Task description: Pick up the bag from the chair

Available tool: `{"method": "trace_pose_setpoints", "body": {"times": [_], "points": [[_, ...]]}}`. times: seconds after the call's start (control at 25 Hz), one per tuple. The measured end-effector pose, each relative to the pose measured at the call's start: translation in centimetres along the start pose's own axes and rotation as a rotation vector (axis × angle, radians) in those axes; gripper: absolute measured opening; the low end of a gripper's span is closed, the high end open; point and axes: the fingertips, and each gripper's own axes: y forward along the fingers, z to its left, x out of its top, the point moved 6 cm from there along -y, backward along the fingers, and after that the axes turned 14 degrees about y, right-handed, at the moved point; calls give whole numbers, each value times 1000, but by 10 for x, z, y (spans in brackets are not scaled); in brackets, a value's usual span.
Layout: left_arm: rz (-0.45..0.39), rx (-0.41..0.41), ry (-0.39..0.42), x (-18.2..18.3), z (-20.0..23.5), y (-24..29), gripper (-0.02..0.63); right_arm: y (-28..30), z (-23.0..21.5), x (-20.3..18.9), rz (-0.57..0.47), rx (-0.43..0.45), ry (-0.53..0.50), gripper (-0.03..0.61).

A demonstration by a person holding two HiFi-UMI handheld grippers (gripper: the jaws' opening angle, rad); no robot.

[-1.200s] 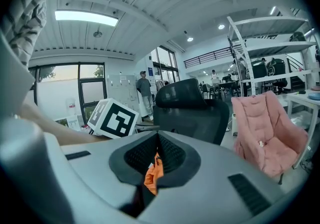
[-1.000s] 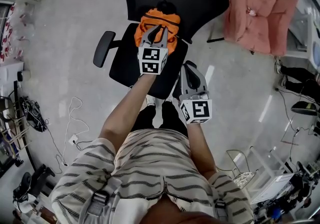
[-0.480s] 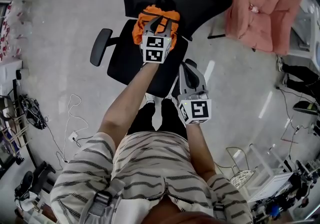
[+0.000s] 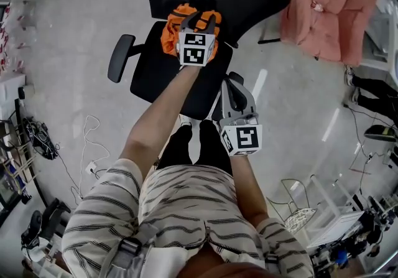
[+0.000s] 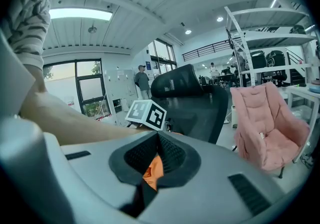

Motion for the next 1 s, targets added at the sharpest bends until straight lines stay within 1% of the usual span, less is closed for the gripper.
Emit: {"method": "trace_pose_setpoints", "body": {"times": [0.16,0.36,0.48,0.64,1.0], "points": [[24,17,-38,-4,9,15,141,3,1,-2,14,12,-6,18],[41,38,-43,-7,15,28,141,4,-1,-5,23,17,-5,17],[59,50,-62,-12,19,35,141,4,-4,-6,28,18,-8,17],[57,62,-60,-10,23,42,141,3,-10,-7,30,11,-5,18],[62,81,-87,-2,30,59,141,0,-20,-11,41,-8,12,18]]}}
